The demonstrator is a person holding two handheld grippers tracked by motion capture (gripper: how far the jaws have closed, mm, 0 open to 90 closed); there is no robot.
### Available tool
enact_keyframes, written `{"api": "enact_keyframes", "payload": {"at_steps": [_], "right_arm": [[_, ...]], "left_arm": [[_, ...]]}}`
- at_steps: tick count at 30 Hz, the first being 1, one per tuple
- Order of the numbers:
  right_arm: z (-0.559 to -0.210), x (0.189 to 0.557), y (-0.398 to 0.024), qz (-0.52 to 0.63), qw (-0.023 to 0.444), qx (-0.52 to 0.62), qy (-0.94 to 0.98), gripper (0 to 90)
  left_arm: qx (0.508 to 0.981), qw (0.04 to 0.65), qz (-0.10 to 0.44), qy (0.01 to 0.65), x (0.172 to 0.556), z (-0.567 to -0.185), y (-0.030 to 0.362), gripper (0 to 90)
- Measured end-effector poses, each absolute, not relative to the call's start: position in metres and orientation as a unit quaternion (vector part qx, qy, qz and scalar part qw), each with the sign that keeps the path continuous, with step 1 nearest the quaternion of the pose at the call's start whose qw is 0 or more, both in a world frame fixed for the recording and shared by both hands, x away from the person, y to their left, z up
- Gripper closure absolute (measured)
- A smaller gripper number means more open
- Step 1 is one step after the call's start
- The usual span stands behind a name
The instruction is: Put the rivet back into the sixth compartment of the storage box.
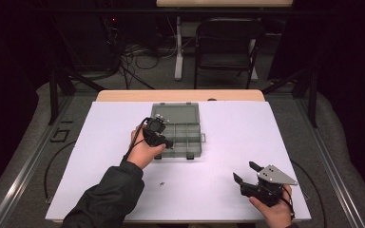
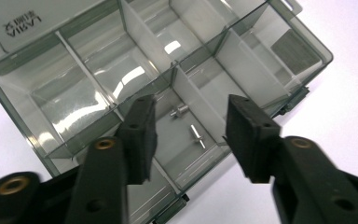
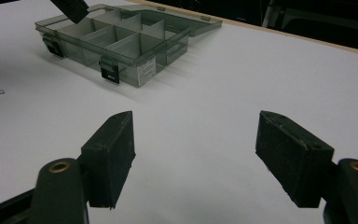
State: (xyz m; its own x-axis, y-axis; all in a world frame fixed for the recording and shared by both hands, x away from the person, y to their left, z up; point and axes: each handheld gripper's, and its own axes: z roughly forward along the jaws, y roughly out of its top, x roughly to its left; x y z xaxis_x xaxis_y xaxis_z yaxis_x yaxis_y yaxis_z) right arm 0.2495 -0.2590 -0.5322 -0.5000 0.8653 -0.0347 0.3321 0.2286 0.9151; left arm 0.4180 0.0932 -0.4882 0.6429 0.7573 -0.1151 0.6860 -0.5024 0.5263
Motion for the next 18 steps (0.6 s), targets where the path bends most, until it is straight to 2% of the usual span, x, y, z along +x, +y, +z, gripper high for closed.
{"api": "enact_keyframes", "payload": {"at_steps": [6,18], "right_arm": [[-0.532,0.249,-0.259,0.466,0.286,0.41,0.73,27.8],[-0.532,0.25,-0.259,0.467,0.285,0.409,0.73,27.8]], "left_arm": [[0.863,0.28,0.067,0.416,0.414,-0.484,0.097,45.0],[0.87,0.279,0.065,0.401,0.401,-0.476,0.104,41.6]]}}
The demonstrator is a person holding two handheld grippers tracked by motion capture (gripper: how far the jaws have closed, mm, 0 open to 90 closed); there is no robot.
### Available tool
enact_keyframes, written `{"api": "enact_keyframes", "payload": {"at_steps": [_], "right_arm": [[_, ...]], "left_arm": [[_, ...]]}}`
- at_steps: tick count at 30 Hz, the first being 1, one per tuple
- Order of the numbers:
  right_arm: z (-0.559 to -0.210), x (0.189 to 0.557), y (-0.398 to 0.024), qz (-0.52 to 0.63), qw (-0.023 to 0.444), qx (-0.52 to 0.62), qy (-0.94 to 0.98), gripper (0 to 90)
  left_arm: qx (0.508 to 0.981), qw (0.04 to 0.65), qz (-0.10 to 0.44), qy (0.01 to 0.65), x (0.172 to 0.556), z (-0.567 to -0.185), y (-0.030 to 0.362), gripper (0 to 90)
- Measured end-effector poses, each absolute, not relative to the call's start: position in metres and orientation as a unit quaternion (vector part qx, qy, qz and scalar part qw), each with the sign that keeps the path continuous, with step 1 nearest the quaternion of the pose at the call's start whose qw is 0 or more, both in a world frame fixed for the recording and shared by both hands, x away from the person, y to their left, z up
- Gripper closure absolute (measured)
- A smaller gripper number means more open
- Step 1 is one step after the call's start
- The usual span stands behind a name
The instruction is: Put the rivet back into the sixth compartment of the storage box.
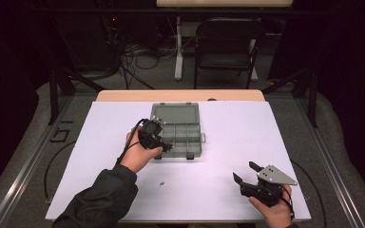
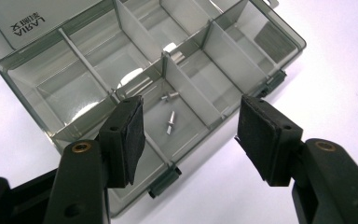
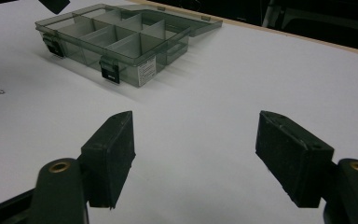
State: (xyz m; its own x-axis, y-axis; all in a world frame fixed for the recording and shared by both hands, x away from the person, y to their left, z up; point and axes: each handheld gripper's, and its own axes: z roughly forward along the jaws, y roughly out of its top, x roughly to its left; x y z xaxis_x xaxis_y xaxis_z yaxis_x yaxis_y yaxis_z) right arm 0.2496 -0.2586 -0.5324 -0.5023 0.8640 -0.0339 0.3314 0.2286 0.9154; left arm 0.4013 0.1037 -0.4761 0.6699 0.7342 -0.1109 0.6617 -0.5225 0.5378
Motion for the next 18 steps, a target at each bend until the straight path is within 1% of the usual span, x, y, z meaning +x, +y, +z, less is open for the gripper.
{"api": "enact_keyframes", "payload": {"at_steps": [18], "right_arm": [[-0.533,0.25,-0.258,0.467,0.285,0.409,0.731,27.8]], "left_arm": [[0.878,0.277,0.066,0.385,0.376,-0.47,0.124,40.0]]}}
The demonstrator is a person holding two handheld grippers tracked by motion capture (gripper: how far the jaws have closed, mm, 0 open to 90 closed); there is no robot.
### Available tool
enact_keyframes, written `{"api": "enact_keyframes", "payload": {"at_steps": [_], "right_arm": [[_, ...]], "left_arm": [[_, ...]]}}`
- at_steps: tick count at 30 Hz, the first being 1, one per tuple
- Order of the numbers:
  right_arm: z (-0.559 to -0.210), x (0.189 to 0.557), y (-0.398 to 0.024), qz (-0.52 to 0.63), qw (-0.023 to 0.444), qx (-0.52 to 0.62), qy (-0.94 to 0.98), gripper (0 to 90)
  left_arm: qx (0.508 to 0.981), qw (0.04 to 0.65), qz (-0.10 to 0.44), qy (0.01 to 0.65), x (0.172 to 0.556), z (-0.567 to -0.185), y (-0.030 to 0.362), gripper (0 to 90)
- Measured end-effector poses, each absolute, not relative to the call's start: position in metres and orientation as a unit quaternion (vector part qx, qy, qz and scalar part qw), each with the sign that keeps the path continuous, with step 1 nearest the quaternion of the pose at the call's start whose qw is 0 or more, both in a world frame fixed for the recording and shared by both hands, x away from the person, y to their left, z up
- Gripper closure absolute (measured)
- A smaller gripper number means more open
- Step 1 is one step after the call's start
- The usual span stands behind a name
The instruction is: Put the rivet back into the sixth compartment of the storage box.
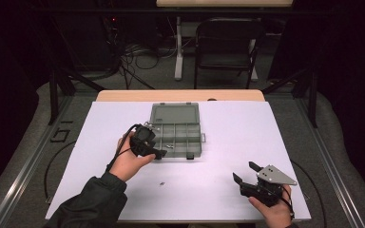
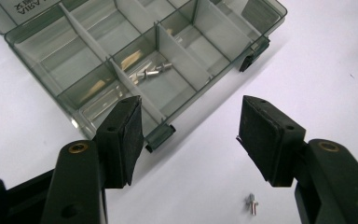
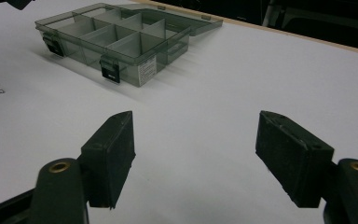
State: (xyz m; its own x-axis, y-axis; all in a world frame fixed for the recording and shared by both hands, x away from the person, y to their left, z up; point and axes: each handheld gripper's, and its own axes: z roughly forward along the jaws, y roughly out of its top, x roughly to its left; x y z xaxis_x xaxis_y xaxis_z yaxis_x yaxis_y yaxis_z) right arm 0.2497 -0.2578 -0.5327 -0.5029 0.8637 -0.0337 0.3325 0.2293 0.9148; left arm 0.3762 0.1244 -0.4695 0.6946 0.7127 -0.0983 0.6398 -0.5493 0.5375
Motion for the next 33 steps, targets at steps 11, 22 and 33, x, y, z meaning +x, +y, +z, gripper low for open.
{"api": "enact_keyframes", "payload": {"at_steps": [11,22,33], "right_arm": [[-0.533,0.25,-0.258,0.466,0.285,0.41,0.73,27.8],[-0.533,0.25,-0.257,0.466,0.286,0.41,0.73,27.9],[-0.533,0.25,-0.257,0.466,0.286,0.41,0.73,27.9]], "left_arm": [[0.875,0.284,0.072,0.386,0.357,-0.469,0.144,40.1],[0.876,0.285,0.077,0.382,0.341,-0.475,0.153,40.1],[0.881,0.278,0.066,0.376,0.329,-0.49,0.152,40.4]]}}
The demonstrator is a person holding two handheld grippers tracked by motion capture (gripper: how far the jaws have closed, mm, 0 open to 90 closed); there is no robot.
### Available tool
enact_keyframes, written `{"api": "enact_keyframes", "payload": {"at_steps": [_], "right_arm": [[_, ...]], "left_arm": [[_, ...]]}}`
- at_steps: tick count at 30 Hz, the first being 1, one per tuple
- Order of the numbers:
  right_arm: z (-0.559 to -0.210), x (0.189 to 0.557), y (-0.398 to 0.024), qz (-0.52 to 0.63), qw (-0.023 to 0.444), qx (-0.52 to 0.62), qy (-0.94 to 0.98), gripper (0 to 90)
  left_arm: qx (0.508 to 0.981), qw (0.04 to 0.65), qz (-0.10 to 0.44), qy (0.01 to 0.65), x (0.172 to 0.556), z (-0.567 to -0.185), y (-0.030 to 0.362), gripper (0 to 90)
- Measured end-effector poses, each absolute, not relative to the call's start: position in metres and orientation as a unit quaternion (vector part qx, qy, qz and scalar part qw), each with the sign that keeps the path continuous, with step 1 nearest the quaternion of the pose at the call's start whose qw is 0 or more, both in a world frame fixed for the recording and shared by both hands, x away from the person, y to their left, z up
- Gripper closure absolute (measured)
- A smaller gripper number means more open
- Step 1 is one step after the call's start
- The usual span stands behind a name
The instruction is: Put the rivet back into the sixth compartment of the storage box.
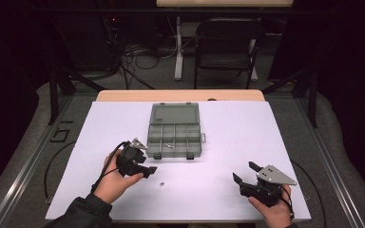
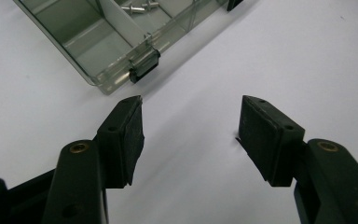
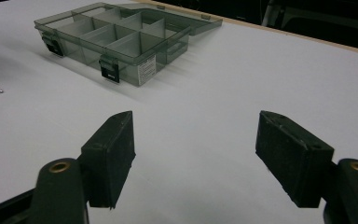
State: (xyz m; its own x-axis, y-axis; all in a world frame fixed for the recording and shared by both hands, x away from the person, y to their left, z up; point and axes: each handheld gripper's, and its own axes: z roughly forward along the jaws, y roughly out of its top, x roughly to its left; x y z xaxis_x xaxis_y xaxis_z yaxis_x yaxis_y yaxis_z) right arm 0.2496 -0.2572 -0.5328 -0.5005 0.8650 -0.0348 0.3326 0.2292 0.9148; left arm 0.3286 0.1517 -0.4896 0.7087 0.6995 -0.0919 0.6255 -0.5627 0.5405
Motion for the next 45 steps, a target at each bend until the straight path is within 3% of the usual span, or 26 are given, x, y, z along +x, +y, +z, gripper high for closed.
{"api": "enact_keyframes", "payload": {"at_steps": [23,45], "right_arm": [[-0.533,0.249,-0.257,0.466,0.285,0.41,0.73,27.8],[-0.533,0.25,-0.258,0.466,0.284,0.41,0.731,27.8]], "left_arm": [[0.892,0.277,0.035,0.356,0.32,-0.514,0.133,44.1],[0.901,0.249,0.006,0.356,0.318,-0.529,0.119,67.4]]}}
